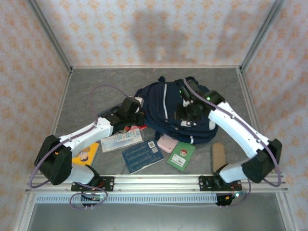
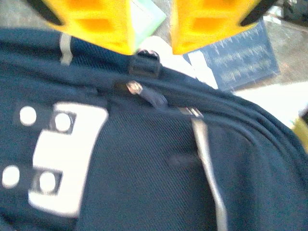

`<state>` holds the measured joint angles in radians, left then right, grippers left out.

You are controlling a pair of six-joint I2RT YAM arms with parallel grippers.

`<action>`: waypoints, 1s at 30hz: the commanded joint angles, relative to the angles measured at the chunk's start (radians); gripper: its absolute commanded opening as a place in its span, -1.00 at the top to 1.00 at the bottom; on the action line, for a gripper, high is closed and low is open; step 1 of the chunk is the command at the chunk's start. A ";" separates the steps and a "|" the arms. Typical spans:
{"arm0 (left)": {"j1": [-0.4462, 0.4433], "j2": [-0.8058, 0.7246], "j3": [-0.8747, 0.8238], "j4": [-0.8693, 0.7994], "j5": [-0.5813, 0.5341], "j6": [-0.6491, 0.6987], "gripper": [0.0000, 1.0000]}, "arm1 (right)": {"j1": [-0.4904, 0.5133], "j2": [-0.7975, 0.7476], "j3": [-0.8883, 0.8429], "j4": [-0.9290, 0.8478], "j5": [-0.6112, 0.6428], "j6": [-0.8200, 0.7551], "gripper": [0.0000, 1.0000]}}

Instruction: Pack the student bag

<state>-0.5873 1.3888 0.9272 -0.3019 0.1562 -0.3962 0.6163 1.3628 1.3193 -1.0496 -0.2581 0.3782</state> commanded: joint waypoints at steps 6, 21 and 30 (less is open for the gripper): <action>-0.015 -0.039 -0.010 0.030 0.032 -0.048 1.00 | 0.019 -0.061 -0.347 0.078 -0.066 0.122 1.00; -0.120 0.007 -0.030 0.021 0.036 -0.101 1.00 | -0.150 0.222 -0.226 0.070 0.480 0.196 1.00; -0.146 0.066 0.016 0.046 0.074 -0.101 1.00 | -0.108 -0.078 -0.283 0.346 0.130 -0.095 0.28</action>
<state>-0.7208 1.4418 0.9077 -0.2794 0.2111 -0.4828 0.4721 1.4014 1.0721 -0.8318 -0.0250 0.4030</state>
